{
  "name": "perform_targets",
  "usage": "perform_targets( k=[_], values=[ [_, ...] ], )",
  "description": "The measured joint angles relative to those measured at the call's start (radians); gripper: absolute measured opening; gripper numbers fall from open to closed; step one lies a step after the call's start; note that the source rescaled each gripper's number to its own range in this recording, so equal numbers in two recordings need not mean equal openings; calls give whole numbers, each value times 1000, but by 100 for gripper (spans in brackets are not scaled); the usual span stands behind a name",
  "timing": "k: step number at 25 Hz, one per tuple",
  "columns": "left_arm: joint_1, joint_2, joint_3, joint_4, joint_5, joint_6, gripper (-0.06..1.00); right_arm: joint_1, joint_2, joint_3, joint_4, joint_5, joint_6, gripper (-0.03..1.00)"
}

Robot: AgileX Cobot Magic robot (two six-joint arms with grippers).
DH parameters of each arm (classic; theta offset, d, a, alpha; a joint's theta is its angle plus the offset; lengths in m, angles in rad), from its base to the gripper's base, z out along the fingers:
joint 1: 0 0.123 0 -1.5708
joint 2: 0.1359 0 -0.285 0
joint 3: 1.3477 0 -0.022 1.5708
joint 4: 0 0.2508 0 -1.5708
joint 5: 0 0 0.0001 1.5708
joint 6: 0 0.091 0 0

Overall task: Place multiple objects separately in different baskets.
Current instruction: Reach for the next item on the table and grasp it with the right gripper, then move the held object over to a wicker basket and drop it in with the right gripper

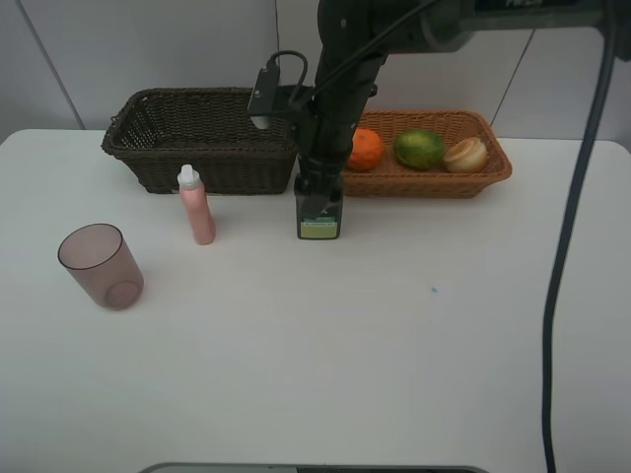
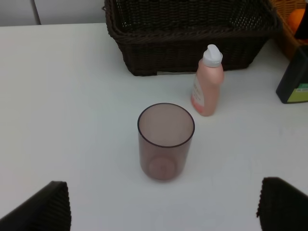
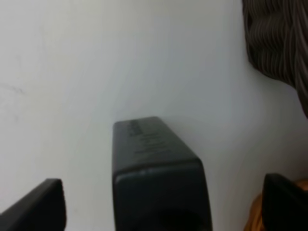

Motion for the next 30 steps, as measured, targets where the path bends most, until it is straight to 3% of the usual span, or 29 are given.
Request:
perform_targets(
  k=[4, 11, 13, 15, 16, 30],
  values=[
    [0, 0, 0, 0, 0, 0, 100, 0, 10, 0, 0, -2, -1, 56],
    [0, 0, 0, 0, 0, 0, 100, 0, 34, 4, -4, -1, -1, 49],
    [0, 0, 0, 0, 0, 0, 100, 0, 34, 4, -5, -2, -1, 34],
    [0, 0, 0, 0, 0, 0, 100, 0, 34, 4, -10, -3, -1, 8],
    [0, 0, 0, 0, 0, 0, 100, 0, 34, 4, -4, 4, -1, 1],
    [0, 0, 0, -1, 0, 0, 100, 0, 34, 4, -2, 4, -1, 1]
  ],
)
